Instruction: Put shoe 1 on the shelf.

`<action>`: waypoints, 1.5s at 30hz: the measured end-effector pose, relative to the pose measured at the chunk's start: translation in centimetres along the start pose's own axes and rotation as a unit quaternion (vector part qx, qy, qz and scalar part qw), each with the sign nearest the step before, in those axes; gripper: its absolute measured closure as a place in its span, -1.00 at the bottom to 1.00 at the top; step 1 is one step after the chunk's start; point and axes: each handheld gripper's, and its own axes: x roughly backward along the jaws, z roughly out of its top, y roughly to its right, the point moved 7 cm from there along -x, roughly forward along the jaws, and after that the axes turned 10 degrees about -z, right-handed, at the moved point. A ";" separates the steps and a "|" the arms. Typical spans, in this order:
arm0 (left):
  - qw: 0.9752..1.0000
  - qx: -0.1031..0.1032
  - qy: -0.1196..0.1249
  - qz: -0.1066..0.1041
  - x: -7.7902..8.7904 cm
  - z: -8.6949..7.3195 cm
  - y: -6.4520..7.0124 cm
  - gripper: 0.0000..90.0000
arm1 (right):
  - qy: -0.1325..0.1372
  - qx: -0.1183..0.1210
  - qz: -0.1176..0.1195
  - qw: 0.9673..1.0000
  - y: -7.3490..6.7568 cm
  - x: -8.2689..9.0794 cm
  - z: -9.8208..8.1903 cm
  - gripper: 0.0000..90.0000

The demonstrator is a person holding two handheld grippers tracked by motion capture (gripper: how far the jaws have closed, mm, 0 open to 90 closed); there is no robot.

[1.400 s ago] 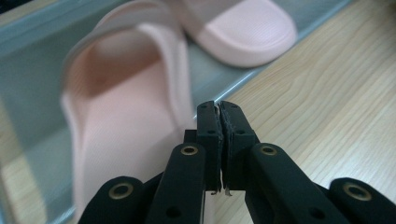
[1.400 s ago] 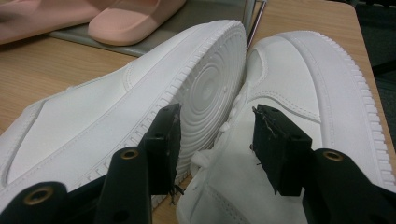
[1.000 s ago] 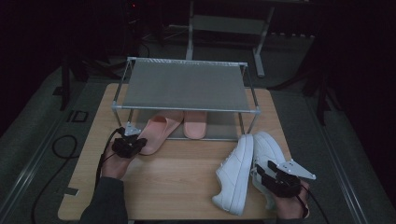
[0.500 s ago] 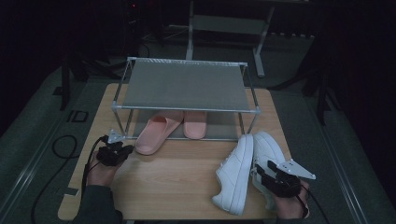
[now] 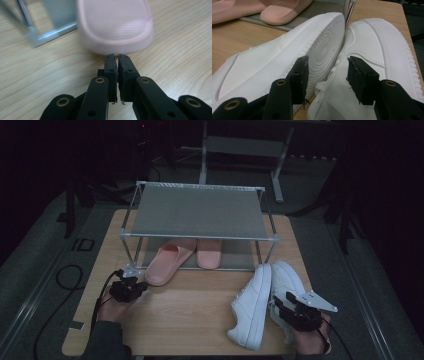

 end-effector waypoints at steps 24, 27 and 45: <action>0.998 -0.051 -0.017 -0.018 -4.0 4.0 2.2 0.86 | 0.000 -0.001 -0.001 1.000 0.1 0.0 0.0 0.13; 0.998 -0.054 -0.020 -0.020 -4.5 4.5 2.3 0.86 | 0.000 0.001 0.000 1.000 0.0 0.0 0.0 0.13; 0.997 -0.068 -0.026 -0.030 -6.8 6.9 2.6 0.85 | -0.002 0.001 0.000 1.000 0.0 -0.1 -0.1 0.13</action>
